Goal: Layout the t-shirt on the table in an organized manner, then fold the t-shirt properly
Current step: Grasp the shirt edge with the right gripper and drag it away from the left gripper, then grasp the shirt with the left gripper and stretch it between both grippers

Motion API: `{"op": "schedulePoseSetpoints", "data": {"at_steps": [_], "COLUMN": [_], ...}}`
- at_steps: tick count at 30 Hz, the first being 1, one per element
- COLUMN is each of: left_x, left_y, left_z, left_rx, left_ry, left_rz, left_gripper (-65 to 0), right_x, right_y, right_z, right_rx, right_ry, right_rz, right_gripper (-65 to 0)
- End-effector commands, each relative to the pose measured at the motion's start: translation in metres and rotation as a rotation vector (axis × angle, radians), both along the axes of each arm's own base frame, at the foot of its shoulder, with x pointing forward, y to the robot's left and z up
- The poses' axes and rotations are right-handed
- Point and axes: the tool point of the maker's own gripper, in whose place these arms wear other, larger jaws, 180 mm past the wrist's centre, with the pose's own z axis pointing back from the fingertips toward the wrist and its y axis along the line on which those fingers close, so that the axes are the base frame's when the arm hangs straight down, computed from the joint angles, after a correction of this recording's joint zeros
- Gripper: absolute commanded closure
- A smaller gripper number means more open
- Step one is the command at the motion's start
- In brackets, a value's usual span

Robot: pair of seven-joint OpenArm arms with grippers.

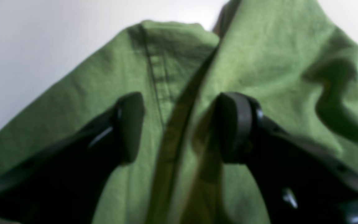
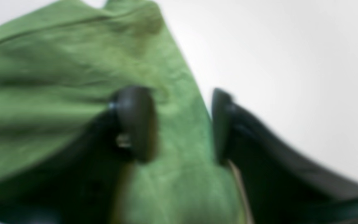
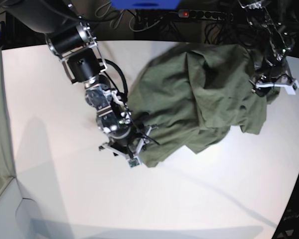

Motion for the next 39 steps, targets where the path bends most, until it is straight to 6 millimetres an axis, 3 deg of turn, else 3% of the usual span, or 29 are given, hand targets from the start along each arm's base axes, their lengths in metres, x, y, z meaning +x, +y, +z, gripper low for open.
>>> {"op": "schedulePoseSetpoints", "data": {"at_steps": [1, 4, 6, 9, 16, 19, 24, 27, 30, 35, 39], "left_x": [-0.005, -0.012, -0.016, -0.013, -0.009, -0.011, -0.007, -0.001, 0.012, 0.07, 0.121], "left_y": [0.004, 0.002, -0.001, -0.008, -0.025, -0.038, -0.056, -0.072, -0.082, -0.111, -0.136], "left_z": [-0.003, -0.008, -0.008, 0.001, 0.024, 0.033, 0.061, 0.078, 0.091, 0.107, 0.096], "left_rx": [-0.001, -0.008, -0.009, -0.022, -0.084, -0.134, -0.189, -0.218, -0.227, -0.256, -0.177], "left_ry": [0.026, 0.04, 0.045, 0.012, -0.089, -0.134, -0.231, -0.281, -0.327, -0.404, -0.349], "left_rz": [0.007, 0.007, 0.005, -0.002, 0.0, -0.002, -0.033, -0.076, -0.108, -0.207, -0.318], "left_gripper": [-37.1, -37.1, -37.1, -37.1, -37.1, -37.1, -37.0, -37.0, -37.0, -37.0, -37.4], "right_x": [0.006, 0.006, 0.006, 0.015, 0.038, 0.031, 0.017, 0.008, -0.003, -0.019, -0.036], "right_y": [-0.016, -0.022, -0.035, -0.046, -0.13, -0.169, -0.207, -0.218, -0.218, -0.219, -0.218], "right_z": [0.002, 0.0, -0.002, 0.01, 0.08, 0.109, 0.165, 0.187, 0.179, 0.142, 0.12], "right_rx": [-0.045, -0.058, -0.081, -0.063, 0.078, 0.124, 0.205, 0.217, 0.205, 0.182, 0.164], "right_ry": [0.005, 0.013, 0.023, 0.0, -0.165, -0.247, -0.412, -0.476, -0.456, -0.359, -0.309], "right_rz": [-0.018, -0.024, -0.034, -0.073, -0.348, -0.464, -0.604, -0.636, -0.638, -0.645, -0.647], "right_gripper": [-14.0, -0.2, 0.0, 0.0, 0.0, 0.0, 0.0, 0.0, 0.0, 0.0, 0.0]}}
